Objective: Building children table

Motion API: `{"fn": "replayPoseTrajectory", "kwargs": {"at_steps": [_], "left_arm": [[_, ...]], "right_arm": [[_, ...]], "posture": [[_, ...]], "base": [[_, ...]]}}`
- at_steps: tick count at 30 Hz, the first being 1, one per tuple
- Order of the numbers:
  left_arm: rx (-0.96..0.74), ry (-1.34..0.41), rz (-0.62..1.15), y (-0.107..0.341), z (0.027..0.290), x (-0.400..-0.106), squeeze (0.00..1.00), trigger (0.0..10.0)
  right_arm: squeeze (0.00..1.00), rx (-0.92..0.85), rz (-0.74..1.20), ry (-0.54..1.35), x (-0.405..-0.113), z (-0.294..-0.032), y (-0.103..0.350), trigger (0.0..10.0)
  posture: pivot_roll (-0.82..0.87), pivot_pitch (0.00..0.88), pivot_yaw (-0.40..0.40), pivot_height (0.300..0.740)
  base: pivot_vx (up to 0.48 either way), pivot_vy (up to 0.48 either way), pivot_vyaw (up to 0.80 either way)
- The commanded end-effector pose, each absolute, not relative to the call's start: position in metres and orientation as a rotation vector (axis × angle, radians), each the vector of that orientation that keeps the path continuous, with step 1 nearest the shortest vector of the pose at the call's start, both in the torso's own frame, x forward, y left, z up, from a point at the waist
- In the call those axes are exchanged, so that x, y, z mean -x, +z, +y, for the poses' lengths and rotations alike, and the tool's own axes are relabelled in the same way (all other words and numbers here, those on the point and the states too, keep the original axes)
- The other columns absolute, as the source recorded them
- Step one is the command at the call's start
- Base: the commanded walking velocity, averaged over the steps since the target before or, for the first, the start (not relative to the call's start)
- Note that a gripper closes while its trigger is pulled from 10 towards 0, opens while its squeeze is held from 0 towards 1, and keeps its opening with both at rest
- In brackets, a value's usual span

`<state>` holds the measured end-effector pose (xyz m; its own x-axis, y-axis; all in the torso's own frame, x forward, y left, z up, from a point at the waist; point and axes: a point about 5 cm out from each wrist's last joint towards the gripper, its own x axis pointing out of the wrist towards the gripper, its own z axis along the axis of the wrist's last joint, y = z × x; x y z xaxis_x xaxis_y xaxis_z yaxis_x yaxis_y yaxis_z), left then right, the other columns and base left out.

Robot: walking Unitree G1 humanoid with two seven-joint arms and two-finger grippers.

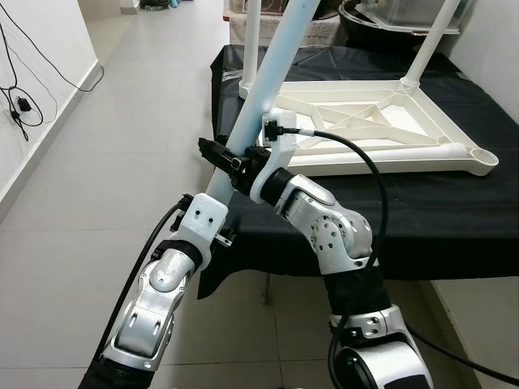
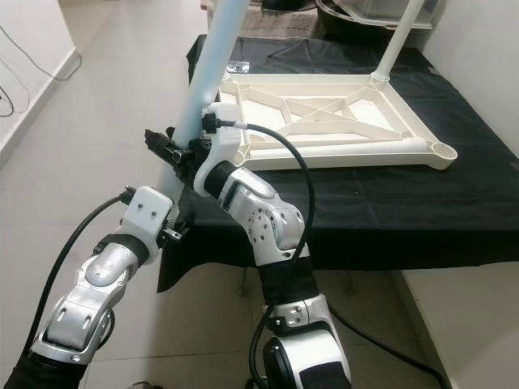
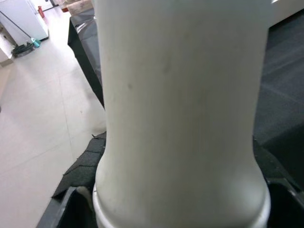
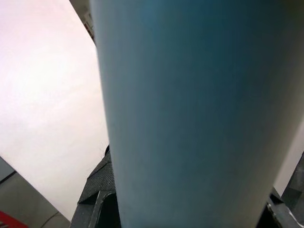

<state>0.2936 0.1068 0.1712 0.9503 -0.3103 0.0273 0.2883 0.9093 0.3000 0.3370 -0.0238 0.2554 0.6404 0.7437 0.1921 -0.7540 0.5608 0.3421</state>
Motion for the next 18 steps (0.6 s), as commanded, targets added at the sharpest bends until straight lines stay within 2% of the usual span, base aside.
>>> {"fn": "replayPoseTrajectory", "kwargs": {"at_steps": [1, 9, 12, 13, 18], "left_arm": [[-0.287, -0.344, -0.093, 0.171, 0.102, -0.292, 0.0, 0.0], [-0.297, -0.316, -0.093, 0.169, 0.11, -0.291, 0.0, 0.0], [-0.244, -0.353, -0.074, 0.167, 0.107, -0.285, 0.0, 0.1], [-0.21, -0.378, -0.075, 0.167, 0.105, -0.281, 0.0, 10.0], [-0.143, -0.468, -0.066, 0.166, 0.1, -0.263, 0.0, 10.0]], "right_arm": [[0.0, -0.423, 0.003, 0.898, -0.334, -0.019, 0.25, 10.0], [0.0, -0.404, 0.009, 0.887, -0.334, -0.021, 0.245, 10.0], [0.0, -0.42, 0.012, 0.895, -0.335, -0.025, 0.242, 10.0], [1.0, -0.433, 0.012, 0.904, -0.337, -0.028, 0.24, 10.0], [1.0, -0.438, -0.011, 0.909, -0.346, -0.042, 0.237, 10.0]], "posture": [[0.02, 0.1, -0.047, 0.74], [0.02, 0.1, -0.047, 0.74], [0.02, 0.103, -0.046, 0.74], [0.02, 0.103, -0.046, 0.74], [0.03, 0.104, -0.043, 0.74]], "base": [[0.0, 0.0, 0.0], [0.0, 0.0, 0.0], [0.0, 0.0, 0.0], [0.0, 0.0, 0.0], [0.0, 0.0, 0.0]]}}
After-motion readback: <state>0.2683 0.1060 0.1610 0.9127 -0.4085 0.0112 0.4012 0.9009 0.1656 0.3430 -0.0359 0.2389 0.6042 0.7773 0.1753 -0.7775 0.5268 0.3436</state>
